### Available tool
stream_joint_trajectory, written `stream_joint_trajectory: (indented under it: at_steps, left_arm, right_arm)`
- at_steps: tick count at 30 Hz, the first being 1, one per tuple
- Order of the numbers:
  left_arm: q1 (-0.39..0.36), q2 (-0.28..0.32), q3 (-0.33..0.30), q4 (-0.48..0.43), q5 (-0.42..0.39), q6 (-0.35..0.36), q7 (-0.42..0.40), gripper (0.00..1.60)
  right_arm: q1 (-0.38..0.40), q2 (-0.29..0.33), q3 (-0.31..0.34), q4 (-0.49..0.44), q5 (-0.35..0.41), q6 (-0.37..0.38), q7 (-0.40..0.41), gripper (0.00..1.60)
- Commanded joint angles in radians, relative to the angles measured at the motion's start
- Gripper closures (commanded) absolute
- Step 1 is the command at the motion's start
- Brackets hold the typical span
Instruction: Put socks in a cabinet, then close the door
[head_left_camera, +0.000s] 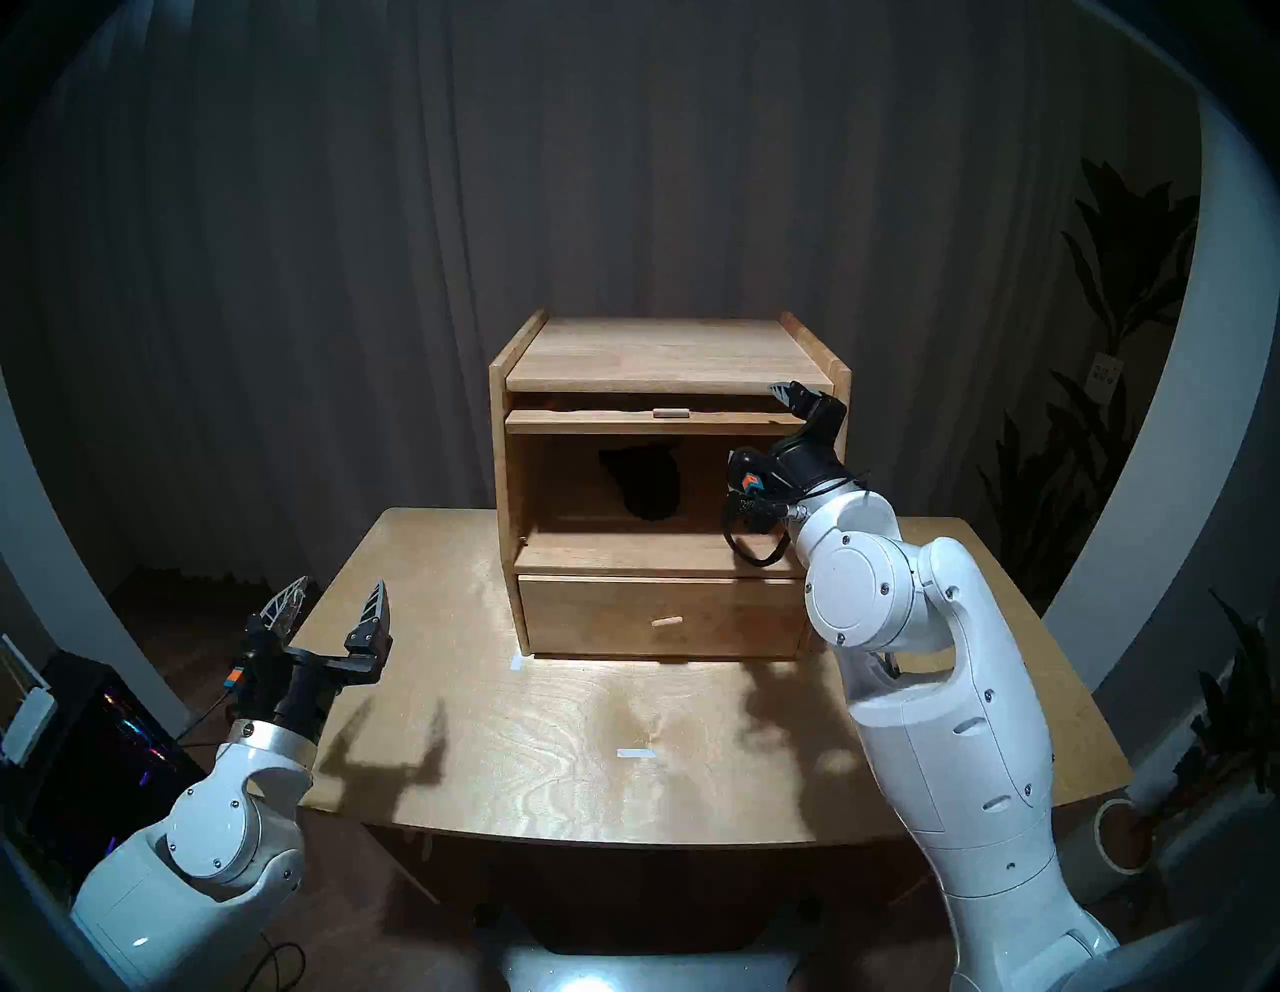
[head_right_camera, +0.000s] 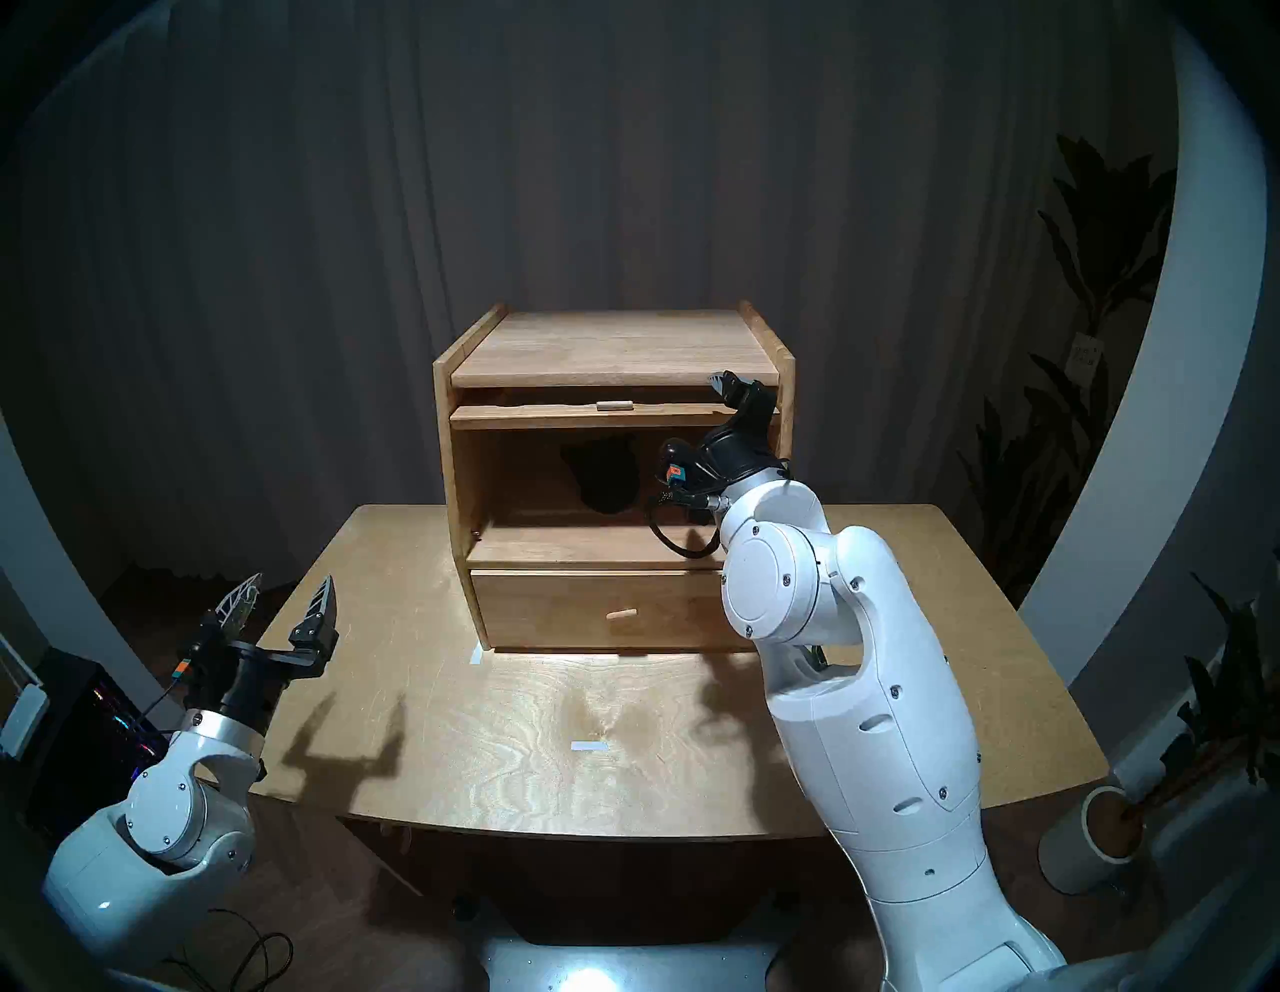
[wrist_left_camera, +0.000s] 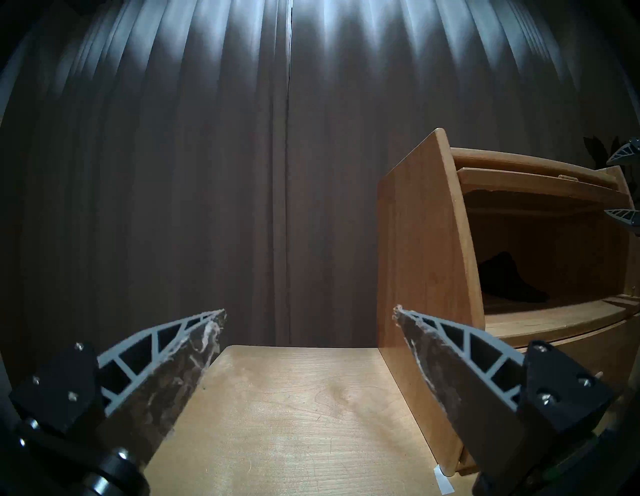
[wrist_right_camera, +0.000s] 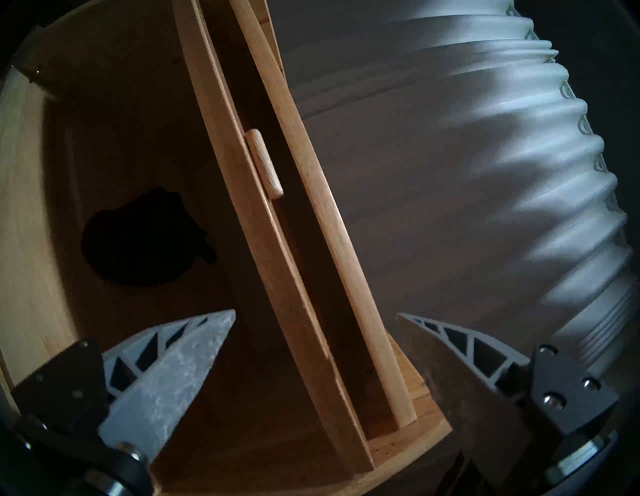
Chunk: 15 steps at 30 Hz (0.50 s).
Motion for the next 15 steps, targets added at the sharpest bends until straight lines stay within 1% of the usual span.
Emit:
stream_joint_trajectory:
  at_steps: [1,9,13,15]
  left_arm:
    - [-0.019,0.002,-0.005,-0.016,0.015,-0.011,0.001,0.00]
    - [-0.019,0.001,-0.004,-0.016,0.017,-0.011,0.003,0.00]
    - [-0.020,0.001,-0.004,-0.016,0.018,-0.011,0.003,0.00]
    - [-0.020,0.001,-0.004,-0.016,0.018,-0.010,0.004,0.00]
  right_arm:
    - [0.021,-0.008,-0.009,0.013,-0.007,-0.002,-0.009,0.00]
    - [-0.005,-0.002,-0.001,0.012,-0.024,0.017,-0.009,0.00]
    - [0.014,0.002,0.005,0.023,-0.044,0.034,0.005,0.00]
    - [0.043,0.007,-0.003,0.048,-0.072,0.043,0.009,0.00]
